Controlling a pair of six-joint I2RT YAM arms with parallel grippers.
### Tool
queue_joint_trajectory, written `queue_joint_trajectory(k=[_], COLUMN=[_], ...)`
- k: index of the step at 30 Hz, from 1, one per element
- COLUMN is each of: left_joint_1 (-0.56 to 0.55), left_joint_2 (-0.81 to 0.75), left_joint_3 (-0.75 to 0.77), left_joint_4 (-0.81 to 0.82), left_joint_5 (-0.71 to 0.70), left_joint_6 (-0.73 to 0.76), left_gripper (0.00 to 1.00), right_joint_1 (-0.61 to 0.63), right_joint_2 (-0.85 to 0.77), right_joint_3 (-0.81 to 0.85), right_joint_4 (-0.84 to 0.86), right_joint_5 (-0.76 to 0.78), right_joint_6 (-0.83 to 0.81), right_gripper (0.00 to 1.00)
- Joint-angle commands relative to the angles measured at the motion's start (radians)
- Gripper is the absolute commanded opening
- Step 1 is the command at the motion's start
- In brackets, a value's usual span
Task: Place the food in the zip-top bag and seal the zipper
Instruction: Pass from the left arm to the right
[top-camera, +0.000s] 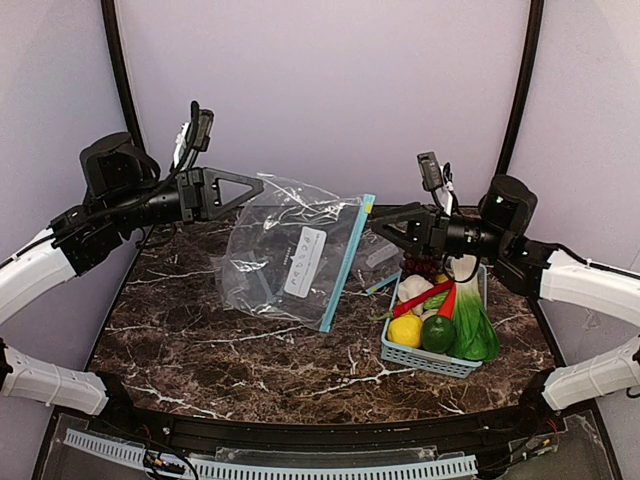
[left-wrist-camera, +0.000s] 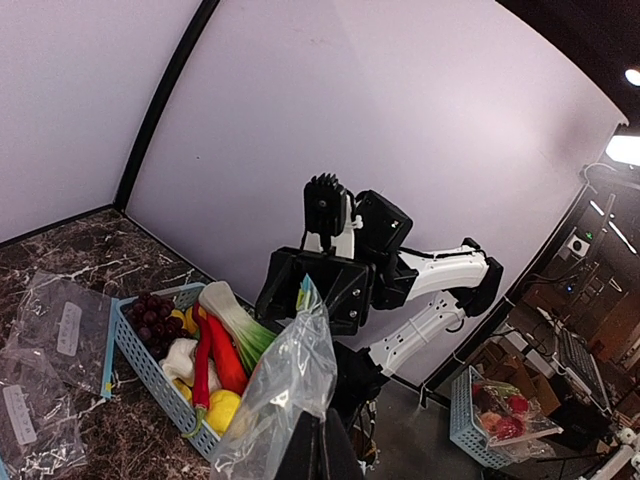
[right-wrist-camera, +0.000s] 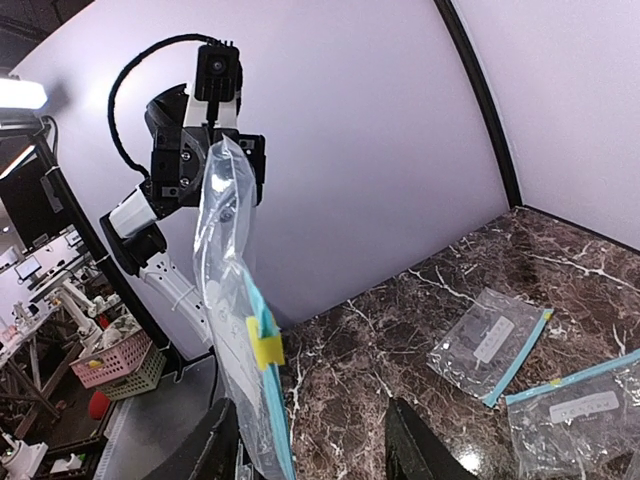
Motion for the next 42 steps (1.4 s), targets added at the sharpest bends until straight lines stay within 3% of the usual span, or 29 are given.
queue_joint_trajectory(k=[1,24,30,32,33,34,35,37,40,42], left_joint_1=[-0.008,-0.012,-0.013,-0.013,-0.013,-0.013,-0.013,-0.013,-0.013,-0.013], left_joint_2=[-0.024,-0.043,-0.042,-0.043,-0.046,-0.050,-0.061,-0.078,-0.076,-0.052], left_joint_3=[-0.019,-0.022,-0.019,-0.001,0.019,0.032,0.056,0.093,0.158,0.211], left_joint_4=[0.025,-0.033,-0.141,-0.223,-0.311,-0.358,-0.447,-0.561,-0.681,-0.743], left_joint_5=[0.022,-0.010,-0.050,-0.089,-0.157,-0.200,-0.310,-0.476,-0.679,-0.766], left_joint_6=[-0.011,0.017,0.074,0.137,0.165,0.225,0.252,0.325,0.412,0.456], left_gripper=[0.01,0.01,0.01,0.09,0.25,0.34,0.54,0.74,0.85,0.86], right_joint_1=[0.020,0.032,0.032,0.032,0.032,0.032,0.032,0.032,0.050,0.073], right_joint_2=[0.020,0.045,0.034,0.025,0.018,0.012,0.004,-0.006,-0.015,-0.014], right_joint_3=[0.047,0.059,0.055,0.058,0.061,0.064,0.068,0.083,0.113,0.137], right_joint_4=[0.111,0.164,0.143,0.101,0.071,0.033,-0.010,-0.103,-0.284,-0.388], right_joint_5=[-0.049,-0.053,-0.045,-0.033,-0.021,-0.009,0.003,0.014,0.030,0.066], right_joint_6=[-0.004,0.011,0.002,-0.016,-0.029,-0.043,-0.061,-0.107,-0.193,-0.249], right_gripper=[0.46,0.01,0.00,0.00,0.00,0.00,0.00,0.00,0.00,0.00])
